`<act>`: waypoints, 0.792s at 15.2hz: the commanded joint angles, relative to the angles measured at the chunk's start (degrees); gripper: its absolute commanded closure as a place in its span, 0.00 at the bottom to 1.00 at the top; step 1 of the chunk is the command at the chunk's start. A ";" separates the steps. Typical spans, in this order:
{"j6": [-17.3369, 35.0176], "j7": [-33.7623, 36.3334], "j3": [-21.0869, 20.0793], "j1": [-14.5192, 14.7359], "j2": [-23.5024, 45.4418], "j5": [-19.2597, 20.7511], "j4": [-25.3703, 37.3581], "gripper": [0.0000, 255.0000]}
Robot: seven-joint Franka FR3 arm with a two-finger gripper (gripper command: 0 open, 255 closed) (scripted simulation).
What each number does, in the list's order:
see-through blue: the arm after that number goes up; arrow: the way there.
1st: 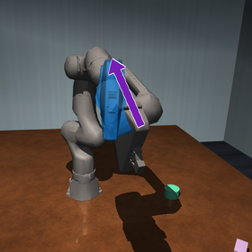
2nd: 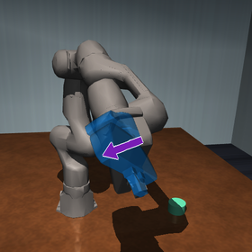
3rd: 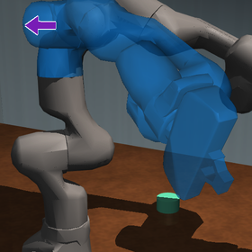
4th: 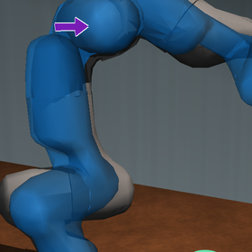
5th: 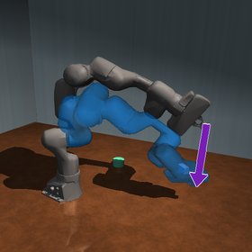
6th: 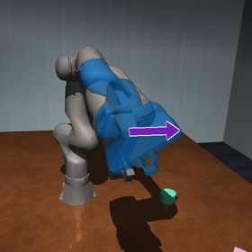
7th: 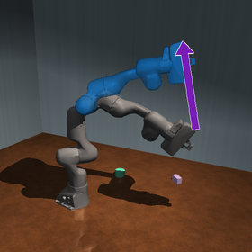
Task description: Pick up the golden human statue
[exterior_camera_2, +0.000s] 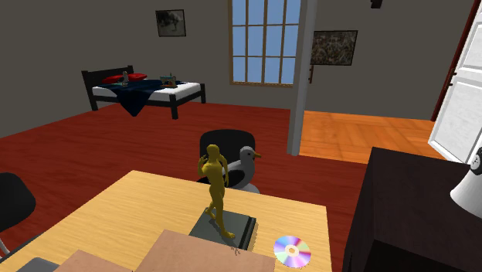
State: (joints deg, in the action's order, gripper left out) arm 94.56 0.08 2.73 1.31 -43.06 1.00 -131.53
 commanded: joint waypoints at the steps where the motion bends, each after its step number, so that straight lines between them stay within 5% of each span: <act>1: 0.00 0.00 0.00 0.00 0.00 0.00 0.00 0.00; 12: 14.10 6.92 -5.90 2.57 18.35 -2.92 1.69 0.00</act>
State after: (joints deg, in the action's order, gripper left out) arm 107.20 6.29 -2.60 3.66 -26.76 -1.74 -130.28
